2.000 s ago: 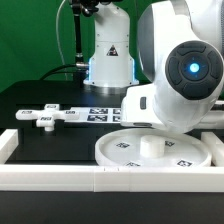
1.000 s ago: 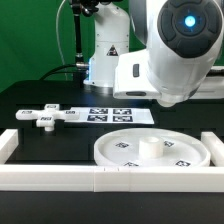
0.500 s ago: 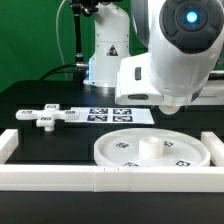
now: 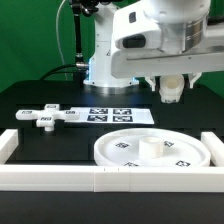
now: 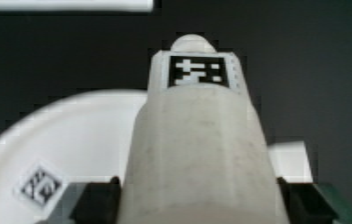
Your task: Assemble round table
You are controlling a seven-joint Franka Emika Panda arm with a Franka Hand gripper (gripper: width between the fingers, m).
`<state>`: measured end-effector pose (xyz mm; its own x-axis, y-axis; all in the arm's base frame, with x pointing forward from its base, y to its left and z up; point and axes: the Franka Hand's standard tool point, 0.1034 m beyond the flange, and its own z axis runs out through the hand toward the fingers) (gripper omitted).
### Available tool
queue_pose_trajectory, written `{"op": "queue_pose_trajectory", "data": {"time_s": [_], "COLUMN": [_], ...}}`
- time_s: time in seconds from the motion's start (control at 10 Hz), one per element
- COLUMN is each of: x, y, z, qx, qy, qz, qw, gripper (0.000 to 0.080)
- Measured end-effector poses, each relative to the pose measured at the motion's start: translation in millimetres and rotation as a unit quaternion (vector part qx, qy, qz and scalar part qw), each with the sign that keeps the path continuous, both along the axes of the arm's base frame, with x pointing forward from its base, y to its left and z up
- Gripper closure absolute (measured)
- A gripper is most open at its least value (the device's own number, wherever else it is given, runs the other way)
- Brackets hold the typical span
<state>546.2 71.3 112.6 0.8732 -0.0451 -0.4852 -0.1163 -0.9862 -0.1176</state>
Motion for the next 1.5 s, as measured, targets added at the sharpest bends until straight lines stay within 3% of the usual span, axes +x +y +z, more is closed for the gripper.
{"op": "queue_pose_trajectory", "data": {"time_s": [0.3,0.6,1.1,1.3,1.5], "x": [3.7,24.2,32.1,37.0,39.4], "y": [-2.8,-19.0,-25.5,-38.2,-39.7], "z": [2.1,30.4,23.0,19.0,18.0], "qx": [-0.009,-0.011,-0.032,-0.029,-0.031], "qy": [-0.096,-0.205,-0.349,-0.353,-0.359], "qz": [-0.007,0.007,0.037,0.084,0.097], "qw": [0.995,0.979,0.936,0.931,0.928], "gripper": [0.0390,0.0390,0.0390,0.0390,0.0390]}}
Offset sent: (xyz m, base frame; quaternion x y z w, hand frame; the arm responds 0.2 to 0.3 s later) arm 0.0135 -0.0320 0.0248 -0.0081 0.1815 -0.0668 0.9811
